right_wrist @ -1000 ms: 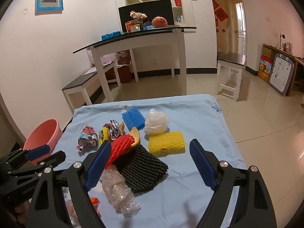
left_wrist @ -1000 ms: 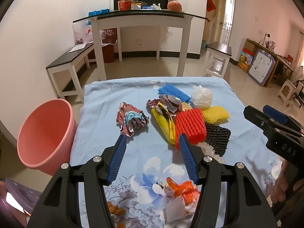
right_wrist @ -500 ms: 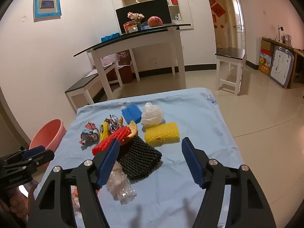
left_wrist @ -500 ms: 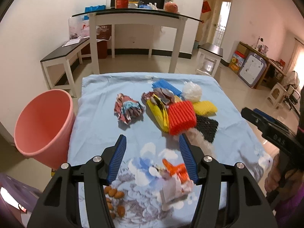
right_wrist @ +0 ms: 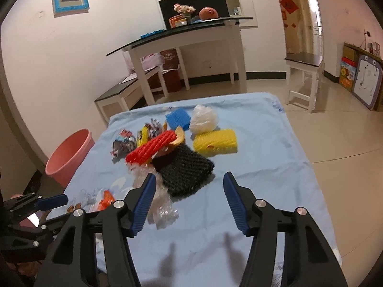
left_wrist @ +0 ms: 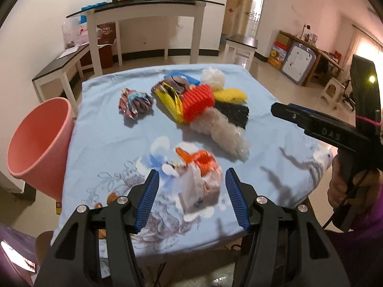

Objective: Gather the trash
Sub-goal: 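Grasp the orange-and-white wrapper with the left tool while the right tool grasps clear bubble wrap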

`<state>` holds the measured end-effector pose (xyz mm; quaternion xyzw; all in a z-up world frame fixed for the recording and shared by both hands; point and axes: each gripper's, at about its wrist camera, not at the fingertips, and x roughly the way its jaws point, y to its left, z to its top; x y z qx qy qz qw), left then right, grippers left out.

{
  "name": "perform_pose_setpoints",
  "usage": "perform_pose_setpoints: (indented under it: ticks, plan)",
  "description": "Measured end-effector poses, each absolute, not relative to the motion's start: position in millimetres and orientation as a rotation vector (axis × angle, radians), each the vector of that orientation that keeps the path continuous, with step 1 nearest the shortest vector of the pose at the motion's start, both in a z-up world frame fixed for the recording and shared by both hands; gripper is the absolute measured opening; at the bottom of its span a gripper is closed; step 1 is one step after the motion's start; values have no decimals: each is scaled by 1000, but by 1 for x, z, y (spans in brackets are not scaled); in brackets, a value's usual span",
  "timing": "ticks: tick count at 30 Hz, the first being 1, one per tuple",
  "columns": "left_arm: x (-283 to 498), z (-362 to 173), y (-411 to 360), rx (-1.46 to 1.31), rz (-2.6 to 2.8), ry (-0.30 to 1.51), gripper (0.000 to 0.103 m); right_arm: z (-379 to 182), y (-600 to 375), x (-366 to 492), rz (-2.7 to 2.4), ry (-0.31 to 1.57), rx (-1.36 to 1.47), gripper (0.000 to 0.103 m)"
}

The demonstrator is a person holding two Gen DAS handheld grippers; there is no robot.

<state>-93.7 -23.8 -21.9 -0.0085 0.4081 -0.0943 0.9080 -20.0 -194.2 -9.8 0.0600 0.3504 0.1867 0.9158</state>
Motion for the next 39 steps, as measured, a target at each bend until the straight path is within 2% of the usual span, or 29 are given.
perform_pose_setpoints:
  ticks: [7,15,16,22,32,33,35,36,39]
  plan:
    - [-88,-33,-25,-12,-202,868,56,-19,-181,-27,450,746,105,56]
    - [-79,-53,-29,-11,-243,915,32,-29,-170,-27,492,786,84,56]
    - [-78,-53,-26,-18,-244,915,23,-30,-170,-27,494,790,85,56]
    - [-80,-51,-21,-38,-251,896,2,-34,-163,-20,519,823,96,58]
    - [-87,-42,-10,-43,-241,859,0,-48,-135,-4,527,870,30,58]
    - [-87,-42,-9,-48,-242,857,0,-50,-133,-3,530,879,27,56]
    - [-89,-40,-6,-55,-249,850,0,-55,-130,-3,537,898,24,38]
    - [-89,-39,-5,-57,-253,847,0,-58,-130,-1,538,912,23,22]
    - [-90,-38,-3,-78,-269,844,0,-60,-134,-2,555,924,51,16]
